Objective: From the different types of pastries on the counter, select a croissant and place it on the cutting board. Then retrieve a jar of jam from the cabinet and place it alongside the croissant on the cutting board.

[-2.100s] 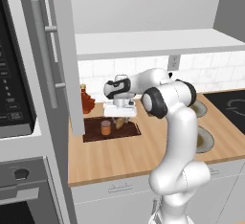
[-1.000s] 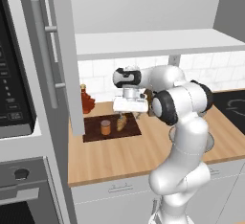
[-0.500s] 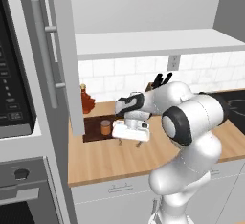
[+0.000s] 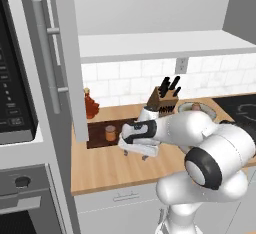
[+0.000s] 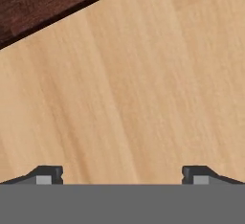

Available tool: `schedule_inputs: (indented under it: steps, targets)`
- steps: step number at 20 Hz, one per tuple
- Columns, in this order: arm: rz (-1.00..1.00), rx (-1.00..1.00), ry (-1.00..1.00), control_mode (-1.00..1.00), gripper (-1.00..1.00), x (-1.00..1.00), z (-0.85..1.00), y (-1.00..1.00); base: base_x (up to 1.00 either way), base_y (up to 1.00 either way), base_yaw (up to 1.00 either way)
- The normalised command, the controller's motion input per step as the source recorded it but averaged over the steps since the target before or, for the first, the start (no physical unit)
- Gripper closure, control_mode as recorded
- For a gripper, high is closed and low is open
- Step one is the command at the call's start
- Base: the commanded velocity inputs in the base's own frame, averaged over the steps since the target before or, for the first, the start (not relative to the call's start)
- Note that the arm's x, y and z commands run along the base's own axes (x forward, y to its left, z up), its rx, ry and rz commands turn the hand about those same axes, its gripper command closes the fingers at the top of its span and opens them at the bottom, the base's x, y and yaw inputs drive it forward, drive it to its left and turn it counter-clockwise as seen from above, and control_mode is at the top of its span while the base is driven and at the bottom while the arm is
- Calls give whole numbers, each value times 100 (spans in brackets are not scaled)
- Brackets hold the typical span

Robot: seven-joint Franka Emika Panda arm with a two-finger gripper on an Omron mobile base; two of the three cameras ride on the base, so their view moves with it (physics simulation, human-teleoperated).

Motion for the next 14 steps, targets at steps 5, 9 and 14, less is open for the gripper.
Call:
schedule_inputs:
  steps: [5,9,14]
  targets:
    - [-9,0,-1,-100,-100,-100,-40,10,0,0,0]
    - [-3,0,1,-100,-100,-98,64,1,0,0,0]
    - [-3,1,11,-100,-100,-78,86,0,0,0,0]
